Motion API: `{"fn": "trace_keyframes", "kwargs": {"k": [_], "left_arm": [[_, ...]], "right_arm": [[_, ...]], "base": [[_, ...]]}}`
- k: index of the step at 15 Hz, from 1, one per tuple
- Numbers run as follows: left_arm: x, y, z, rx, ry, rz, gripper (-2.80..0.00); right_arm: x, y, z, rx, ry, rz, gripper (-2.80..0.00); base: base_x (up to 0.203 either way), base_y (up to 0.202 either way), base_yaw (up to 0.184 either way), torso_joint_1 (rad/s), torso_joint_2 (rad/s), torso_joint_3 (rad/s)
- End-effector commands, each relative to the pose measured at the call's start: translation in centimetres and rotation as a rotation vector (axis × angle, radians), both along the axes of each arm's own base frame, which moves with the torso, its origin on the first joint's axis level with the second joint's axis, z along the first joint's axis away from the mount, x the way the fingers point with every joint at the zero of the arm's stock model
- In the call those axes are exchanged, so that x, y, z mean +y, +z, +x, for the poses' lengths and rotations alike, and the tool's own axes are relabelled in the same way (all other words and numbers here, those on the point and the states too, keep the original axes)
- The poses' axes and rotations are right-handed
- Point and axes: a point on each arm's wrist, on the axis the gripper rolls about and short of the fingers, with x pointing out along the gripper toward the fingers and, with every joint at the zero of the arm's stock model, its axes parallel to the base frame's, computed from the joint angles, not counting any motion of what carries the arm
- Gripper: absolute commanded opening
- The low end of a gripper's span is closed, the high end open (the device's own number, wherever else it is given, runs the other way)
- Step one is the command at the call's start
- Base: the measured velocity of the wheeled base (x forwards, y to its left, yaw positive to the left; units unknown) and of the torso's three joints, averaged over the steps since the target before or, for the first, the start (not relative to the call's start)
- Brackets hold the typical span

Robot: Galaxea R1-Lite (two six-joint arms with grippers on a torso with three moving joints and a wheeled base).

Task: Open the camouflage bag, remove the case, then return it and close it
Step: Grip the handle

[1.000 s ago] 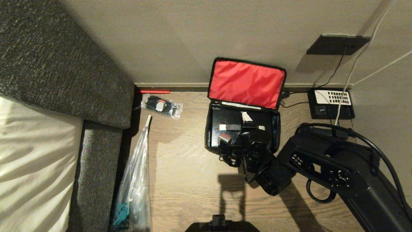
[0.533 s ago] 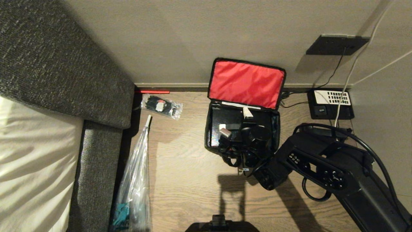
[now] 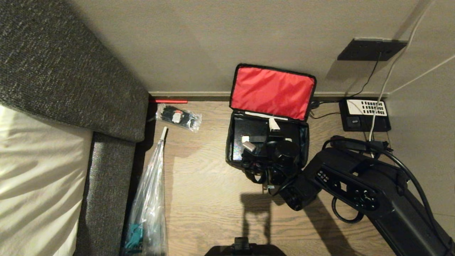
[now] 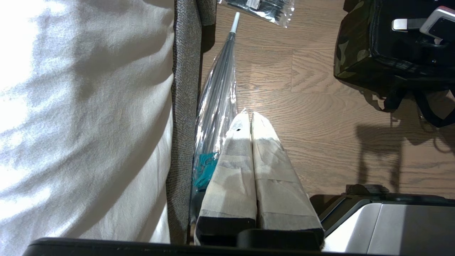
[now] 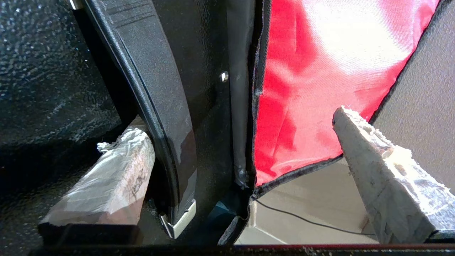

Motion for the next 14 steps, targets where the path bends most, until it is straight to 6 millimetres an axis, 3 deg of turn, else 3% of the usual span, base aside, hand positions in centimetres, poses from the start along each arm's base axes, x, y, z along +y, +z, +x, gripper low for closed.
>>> {"fn": "trace_keyframes", "kwargs": {"k": [1,8,9,14], "left_arm": [[0.0,0.0,0.0,0.000,-0.001,0.000,-2.80],[0.0,0.0,0.0,0.000,-0.001,0.000,-2.80],[0.0,0.0,0.0,0.000,-0.001,0.000,-2.80],[0.0,0.0,0.0,0.000,-0.001,0.000,-2.80]], "right_arm": [[0.1,-0.9,0.1,0.012,-0.005,-0.013,0.00],[0.1,-1.9,0.1,0.021,-0.004,-0.019,0.00],[0.1,-2.0,0.2,0.023,-0.003,-0.021,-2.80],[0.0,-3.0,0.0,0.033,-0.005,-0.002,-2.80]], "base": [[0.000,0.000,0.000,0.000,0.00,0.000],[0.000,0.000,0.000,0.000,0.00,0.000],[0.000,0.000,0.000,0.000,0.00,0.000],[0.000,0.000,0.000,0.000,0.00,0.000]]}}
